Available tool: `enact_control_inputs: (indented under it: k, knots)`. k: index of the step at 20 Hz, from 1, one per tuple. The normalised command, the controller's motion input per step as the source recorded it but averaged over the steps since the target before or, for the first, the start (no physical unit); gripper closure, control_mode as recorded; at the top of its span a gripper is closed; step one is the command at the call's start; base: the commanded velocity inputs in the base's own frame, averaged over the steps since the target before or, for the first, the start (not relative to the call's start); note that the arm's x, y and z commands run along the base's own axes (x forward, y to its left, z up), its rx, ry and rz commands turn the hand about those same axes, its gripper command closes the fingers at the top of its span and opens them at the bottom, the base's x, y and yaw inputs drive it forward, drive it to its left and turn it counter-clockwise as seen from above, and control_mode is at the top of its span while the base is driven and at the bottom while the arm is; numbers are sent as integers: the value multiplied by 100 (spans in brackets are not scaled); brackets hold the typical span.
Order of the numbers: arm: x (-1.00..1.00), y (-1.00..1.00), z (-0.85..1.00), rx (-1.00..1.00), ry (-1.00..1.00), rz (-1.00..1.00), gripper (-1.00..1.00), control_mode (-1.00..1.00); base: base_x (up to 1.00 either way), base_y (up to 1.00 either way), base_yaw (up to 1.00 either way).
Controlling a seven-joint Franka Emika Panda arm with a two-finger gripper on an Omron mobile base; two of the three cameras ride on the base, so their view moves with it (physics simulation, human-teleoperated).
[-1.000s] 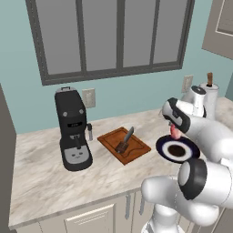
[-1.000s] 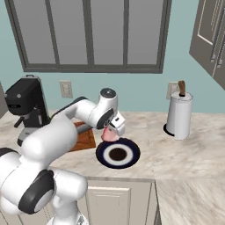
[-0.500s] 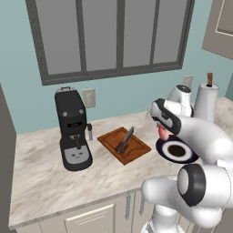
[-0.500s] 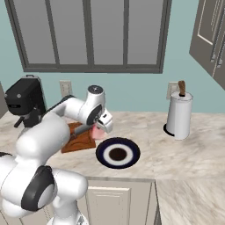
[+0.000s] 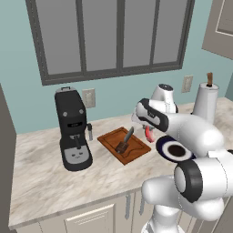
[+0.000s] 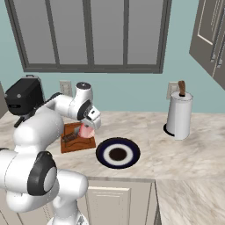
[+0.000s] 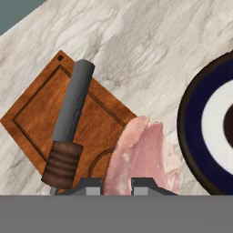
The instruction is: Pick up the knife from the drawer and place it on the cutting board. Then place the meat from the plate to the cutting board.
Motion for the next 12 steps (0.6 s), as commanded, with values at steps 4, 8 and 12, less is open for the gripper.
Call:
enact_control_inputs:
  k: [4,8,12]
  knots:
    - [16,51,-13,0,6,7,100,-100,0,0,0]
    - [7,32,-10,0,4,6,100,-100,0,0,0]
    - [2,24,-16,0,1,4,100,-100,0,0,0]
